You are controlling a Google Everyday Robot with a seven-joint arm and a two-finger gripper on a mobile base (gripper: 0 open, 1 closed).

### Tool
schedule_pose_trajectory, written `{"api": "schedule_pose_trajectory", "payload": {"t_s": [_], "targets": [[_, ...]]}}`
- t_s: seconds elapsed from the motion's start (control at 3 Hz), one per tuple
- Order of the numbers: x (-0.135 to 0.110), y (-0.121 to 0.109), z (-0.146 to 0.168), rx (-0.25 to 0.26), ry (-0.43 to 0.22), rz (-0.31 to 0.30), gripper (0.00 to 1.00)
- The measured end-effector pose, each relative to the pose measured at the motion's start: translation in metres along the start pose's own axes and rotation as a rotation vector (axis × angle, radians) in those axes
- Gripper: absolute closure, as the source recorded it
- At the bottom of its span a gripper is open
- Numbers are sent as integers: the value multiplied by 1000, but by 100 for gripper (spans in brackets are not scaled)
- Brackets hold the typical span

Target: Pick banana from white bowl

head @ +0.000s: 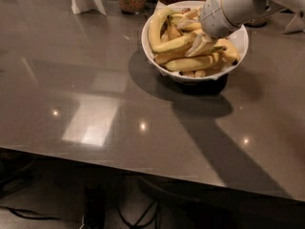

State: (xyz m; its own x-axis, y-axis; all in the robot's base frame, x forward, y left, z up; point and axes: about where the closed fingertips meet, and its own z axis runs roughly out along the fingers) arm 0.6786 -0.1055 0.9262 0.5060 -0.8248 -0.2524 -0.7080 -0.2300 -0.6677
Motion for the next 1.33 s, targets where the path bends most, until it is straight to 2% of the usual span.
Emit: {"api": "schedule_pose_trajectory", "payload": {"t_s": [0.33, 1.0, 1.33], "targets": [[8, -1, 7, -20, 25, 14, 59], [5, 2, 5, -26, 31, 17, 95], [0, -11, -13, -64, 69, 26, 100]]}}
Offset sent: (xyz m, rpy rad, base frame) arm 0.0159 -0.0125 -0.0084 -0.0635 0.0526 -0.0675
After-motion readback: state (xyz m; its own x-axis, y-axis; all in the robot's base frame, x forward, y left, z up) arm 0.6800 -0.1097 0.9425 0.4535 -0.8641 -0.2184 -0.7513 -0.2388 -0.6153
